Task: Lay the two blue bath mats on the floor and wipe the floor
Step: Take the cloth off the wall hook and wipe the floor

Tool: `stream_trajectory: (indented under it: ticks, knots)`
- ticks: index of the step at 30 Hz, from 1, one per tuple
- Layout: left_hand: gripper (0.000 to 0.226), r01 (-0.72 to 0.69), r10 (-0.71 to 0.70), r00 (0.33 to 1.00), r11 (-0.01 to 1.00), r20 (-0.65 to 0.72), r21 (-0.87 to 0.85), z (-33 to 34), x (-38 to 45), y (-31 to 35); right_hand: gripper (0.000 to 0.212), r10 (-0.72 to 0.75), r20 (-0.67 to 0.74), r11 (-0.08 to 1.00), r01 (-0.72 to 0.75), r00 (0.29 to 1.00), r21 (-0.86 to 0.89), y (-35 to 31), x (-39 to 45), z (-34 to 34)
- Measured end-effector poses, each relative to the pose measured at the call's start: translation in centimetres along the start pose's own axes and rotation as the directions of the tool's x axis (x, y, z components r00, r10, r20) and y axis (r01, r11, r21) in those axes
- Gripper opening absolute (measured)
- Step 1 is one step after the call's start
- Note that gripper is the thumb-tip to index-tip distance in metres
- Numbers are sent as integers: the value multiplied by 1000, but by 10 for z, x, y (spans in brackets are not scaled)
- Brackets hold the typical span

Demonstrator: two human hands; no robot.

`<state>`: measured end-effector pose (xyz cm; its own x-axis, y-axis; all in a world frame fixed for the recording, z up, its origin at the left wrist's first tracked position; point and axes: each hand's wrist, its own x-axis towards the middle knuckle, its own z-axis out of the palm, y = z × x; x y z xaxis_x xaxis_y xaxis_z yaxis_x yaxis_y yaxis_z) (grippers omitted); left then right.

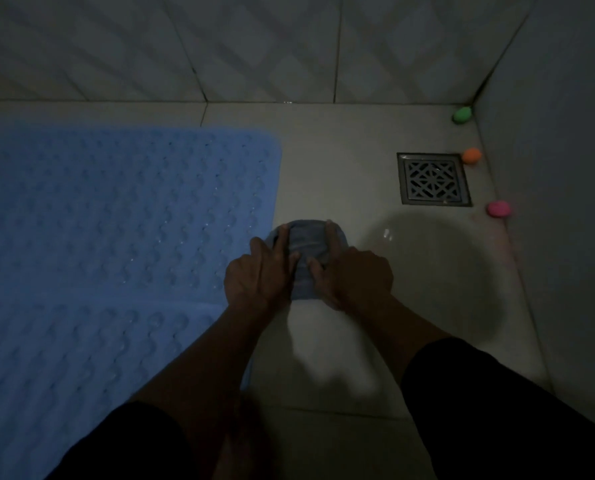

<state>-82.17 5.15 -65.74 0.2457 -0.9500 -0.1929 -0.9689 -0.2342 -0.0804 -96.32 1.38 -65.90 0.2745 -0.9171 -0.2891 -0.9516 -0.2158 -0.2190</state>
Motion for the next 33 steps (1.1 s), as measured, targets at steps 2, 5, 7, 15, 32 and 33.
stream_trajectory:
  ticks: [2, 5, 7, 15, 32, 33]
  knots:
    - [63, 8, -8, 1000, 1000, 20, -10, 3, -11, 1, 77, 8, 12, 1000, -8, 1000, 14, 0, -11, 7]
    - [64, 33, -33, 999, 999, 27, 6, 7, -37, 3, 76, 10, 16, 1000, -11, 1000, 29, -1, -36, 15]
    - [64, 56, -57, 997, 998, 46, 9, 10, -56, 3, 76, 15, 38, 999, -16, 999, 49, -2, -52, 17]
    - [65, 103, -105, 986, 995, 128, 15, 13, -131, -9, 79, 0, 57, 996, -4, 998, 88, -14, -122, 34]
    - [63, 17, -11, 998, 995, 66, -96, 45, -256, -33, 79, 81, 52, 995, -78, 995, -56, -34, -249, 68]
    - [64, 6, 0, 997, 996, 71, -90, 46, -264, -35, 79, 93, 47, 994, -89, 995, -69, -37, -258, 72]
